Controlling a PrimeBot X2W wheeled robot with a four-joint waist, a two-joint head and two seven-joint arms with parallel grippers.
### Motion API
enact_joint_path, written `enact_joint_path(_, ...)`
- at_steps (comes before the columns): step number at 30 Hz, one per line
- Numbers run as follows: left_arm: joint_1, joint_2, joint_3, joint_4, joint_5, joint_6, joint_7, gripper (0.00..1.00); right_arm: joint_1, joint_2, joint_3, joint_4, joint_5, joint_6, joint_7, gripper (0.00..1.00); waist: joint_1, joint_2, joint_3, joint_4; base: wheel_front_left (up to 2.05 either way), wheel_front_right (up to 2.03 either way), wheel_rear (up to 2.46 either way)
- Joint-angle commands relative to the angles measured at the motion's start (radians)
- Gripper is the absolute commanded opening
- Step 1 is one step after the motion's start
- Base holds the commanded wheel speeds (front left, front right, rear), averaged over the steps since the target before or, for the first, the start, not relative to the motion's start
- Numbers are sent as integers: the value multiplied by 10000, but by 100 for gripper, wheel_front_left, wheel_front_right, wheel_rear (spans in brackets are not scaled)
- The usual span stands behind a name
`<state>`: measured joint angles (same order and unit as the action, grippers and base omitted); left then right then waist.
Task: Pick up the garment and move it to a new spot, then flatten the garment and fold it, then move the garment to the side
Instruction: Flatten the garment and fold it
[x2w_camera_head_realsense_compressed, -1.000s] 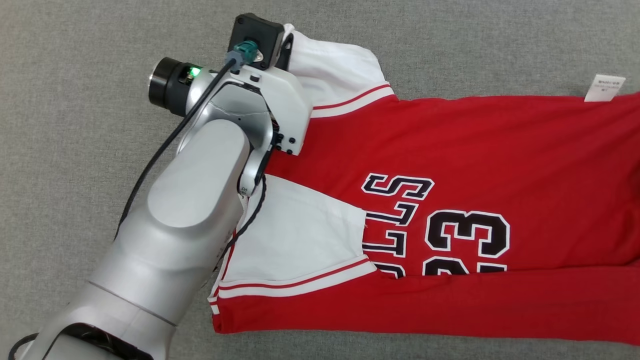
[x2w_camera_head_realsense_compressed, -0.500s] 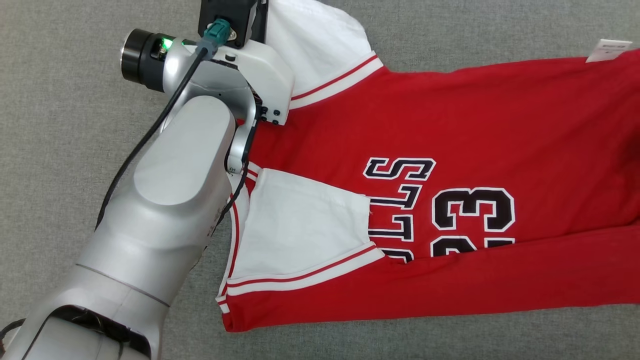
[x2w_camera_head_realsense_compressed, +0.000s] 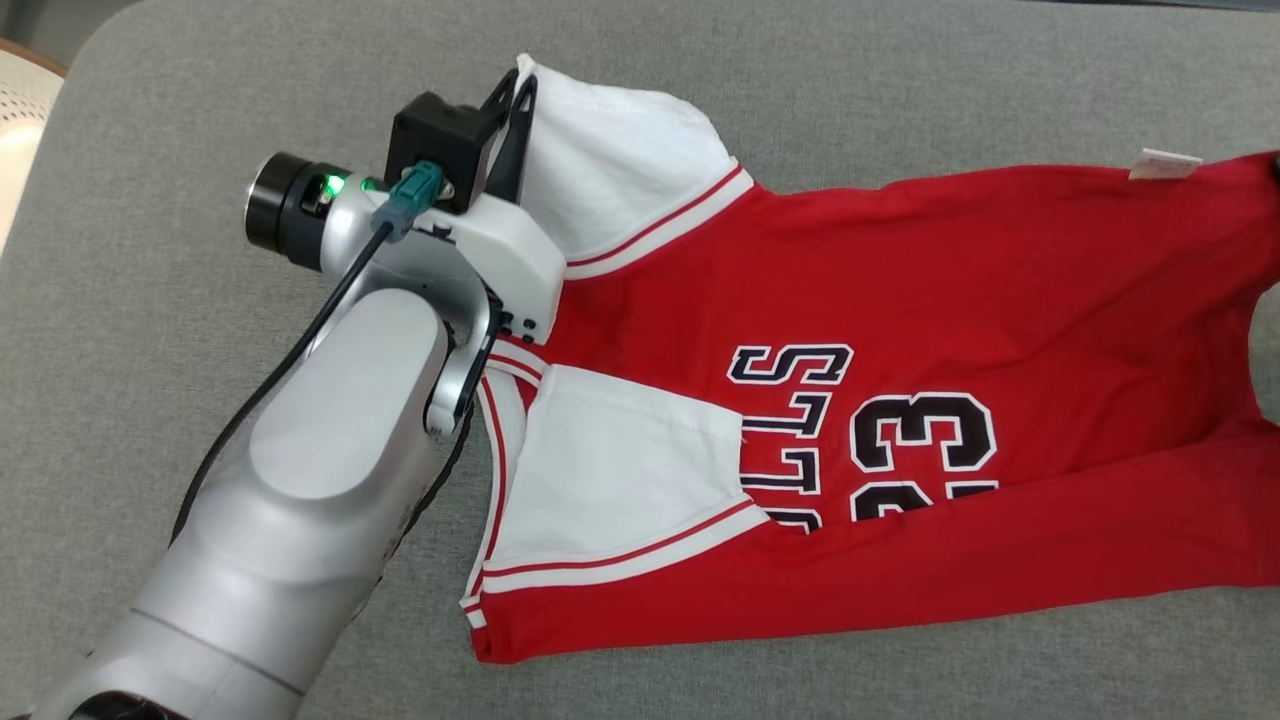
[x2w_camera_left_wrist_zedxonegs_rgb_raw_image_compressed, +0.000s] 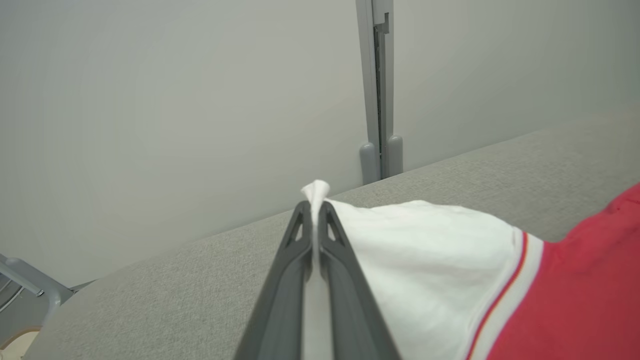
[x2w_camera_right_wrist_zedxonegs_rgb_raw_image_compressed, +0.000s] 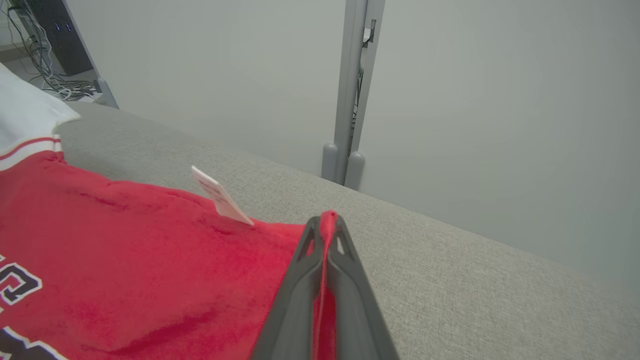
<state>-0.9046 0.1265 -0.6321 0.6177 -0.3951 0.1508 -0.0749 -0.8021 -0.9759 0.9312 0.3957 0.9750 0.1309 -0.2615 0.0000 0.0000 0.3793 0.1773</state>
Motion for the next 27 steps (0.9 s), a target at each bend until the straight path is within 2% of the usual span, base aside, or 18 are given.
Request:
enact_joint_path(1, 323, 240, -18, -315, -46, 21, 53, 0, 469, 50, -277, -59, -133, -4, -42, 0, 0, 0, -345, 85, 0, 0, 0)
enact_joint_path(11, 2169, 1390, -232, -2732, -229, 143, 841, 0, 2370, 176, -1234, -342, -290, -4, -28, 0, 0, 0, -1342, 357, 0, 0, 0)
enact_joint_path(19, 3767, 2517, -619, -5023, -303, 283, 1970, 0, 3514, -96, -1517, -269, -300, -6, -28, 0, 0, 0, -1857, 536, 0, 0, 0)
enact_joint_path(27, 4745, 3076, -1090, -6248, -332, 350, 2670, 0, 4139, -297, -1448, -266, -373, -6, -28, 0, 0, 0, -2063, 514, 0, 0, 0)
